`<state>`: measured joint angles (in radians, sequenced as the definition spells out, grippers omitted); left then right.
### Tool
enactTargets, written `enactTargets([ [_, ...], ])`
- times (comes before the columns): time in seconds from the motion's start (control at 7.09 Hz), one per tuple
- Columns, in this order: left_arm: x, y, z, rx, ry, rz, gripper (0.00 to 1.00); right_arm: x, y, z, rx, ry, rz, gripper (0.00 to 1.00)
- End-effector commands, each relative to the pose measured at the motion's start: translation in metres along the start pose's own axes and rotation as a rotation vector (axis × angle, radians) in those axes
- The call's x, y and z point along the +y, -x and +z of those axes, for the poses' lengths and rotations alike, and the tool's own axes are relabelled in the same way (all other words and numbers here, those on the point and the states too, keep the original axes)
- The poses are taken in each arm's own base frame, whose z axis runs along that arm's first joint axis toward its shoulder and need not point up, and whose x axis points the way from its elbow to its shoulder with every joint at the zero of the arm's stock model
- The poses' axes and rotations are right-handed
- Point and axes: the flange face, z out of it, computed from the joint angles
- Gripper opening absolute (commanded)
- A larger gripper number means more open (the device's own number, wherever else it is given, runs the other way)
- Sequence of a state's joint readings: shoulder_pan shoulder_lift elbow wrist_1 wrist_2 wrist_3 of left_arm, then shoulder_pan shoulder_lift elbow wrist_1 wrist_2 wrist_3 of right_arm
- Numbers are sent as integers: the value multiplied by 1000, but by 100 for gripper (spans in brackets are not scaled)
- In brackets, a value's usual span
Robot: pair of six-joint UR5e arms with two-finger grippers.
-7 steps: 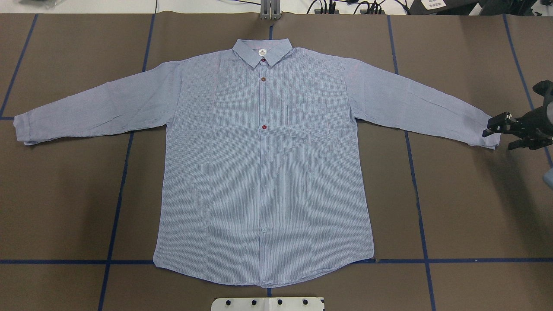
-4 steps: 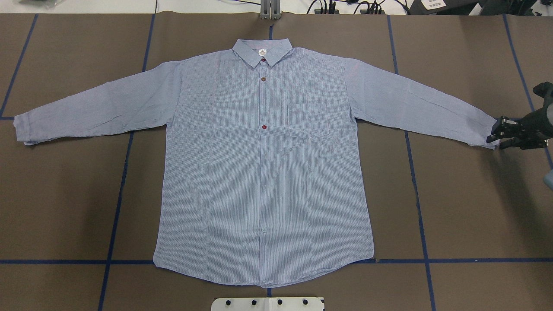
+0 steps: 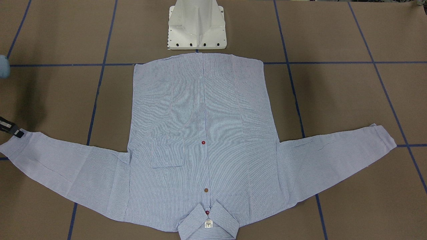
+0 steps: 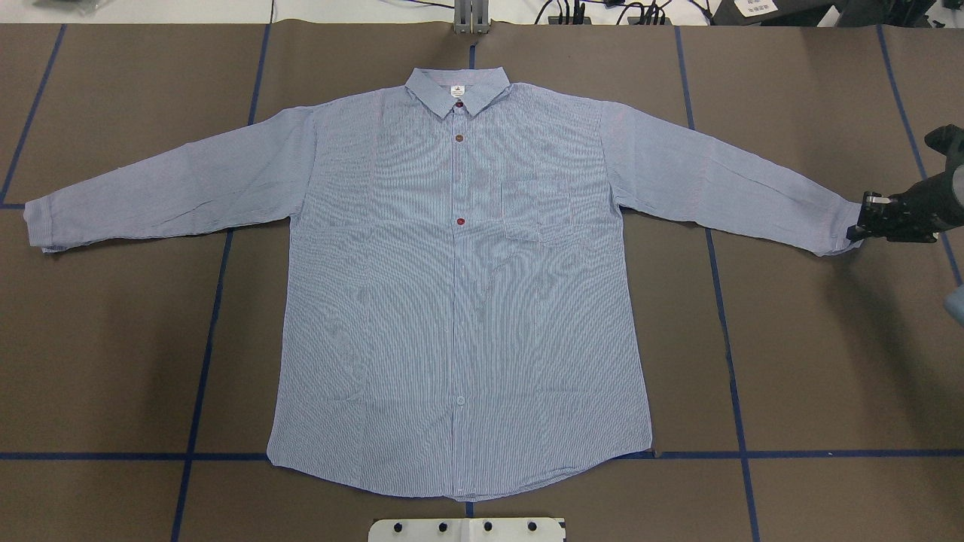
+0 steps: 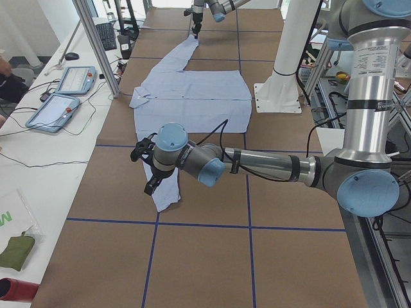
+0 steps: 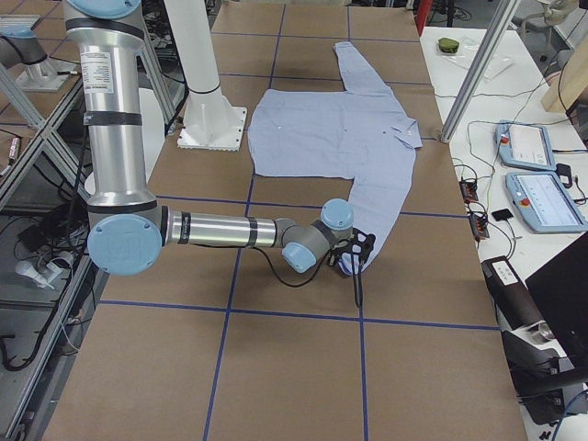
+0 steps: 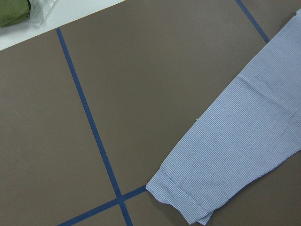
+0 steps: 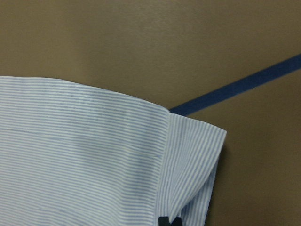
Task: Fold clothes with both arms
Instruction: 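Move the right gripper to the cuff of the sleeve nearest it and grasp it, then carry the grasped sleeve across the shirt toward the collar with the right gripper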
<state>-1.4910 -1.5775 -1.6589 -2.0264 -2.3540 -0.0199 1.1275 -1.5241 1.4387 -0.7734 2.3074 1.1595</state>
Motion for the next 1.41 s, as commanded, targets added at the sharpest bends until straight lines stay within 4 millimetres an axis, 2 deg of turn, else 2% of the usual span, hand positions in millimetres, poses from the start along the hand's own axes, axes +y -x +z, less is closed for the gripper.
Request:
enactTargets([
  [0.0, 0, -1, 0, 4, 0, 0, 100, -1, 81, -34, -81, -37, -79, 0],
  [0.14, 0, -1, 0, 4, 0, 0, 100, -2, 147, -41, -117, -30, -88, 0],
  [0.28, 1, -1, 0, 8, 1, -1, 100, 22, 260, -22, -148, 6, -30, 0],
  [0.42, 3, 0, 1, 8, 4, -3, 100, 55, 351, -4, -136, -12, 0, 0],
  [0.56, 4, 0, 1, 8, 3, -2, 100, 96, 428, 9, -117, -42, 14, 0],
  [0.71, 3, -2, 1, 17, 3, 2, 100, 125, 499, 15, -144, -63, 48, 0],
  [0.85, 4, -2, 0, 25, 2, 1, 100, 140, 563, 26, -158, -64, 62, 0],
  [0.99, 4, -3, 0, 26, -3, 8, 100, 153, 612, 36, -162, -74, 49, 0],
  [1.13, 5, -3, 1, 26, -2, 6, 100, 170, 647, 44, -186, -78, 27, 0],
  [1.27, 5, -2, 1, 26, -1, 6, 100, 202, 674, 58, -190, -115, 13, 0],
])
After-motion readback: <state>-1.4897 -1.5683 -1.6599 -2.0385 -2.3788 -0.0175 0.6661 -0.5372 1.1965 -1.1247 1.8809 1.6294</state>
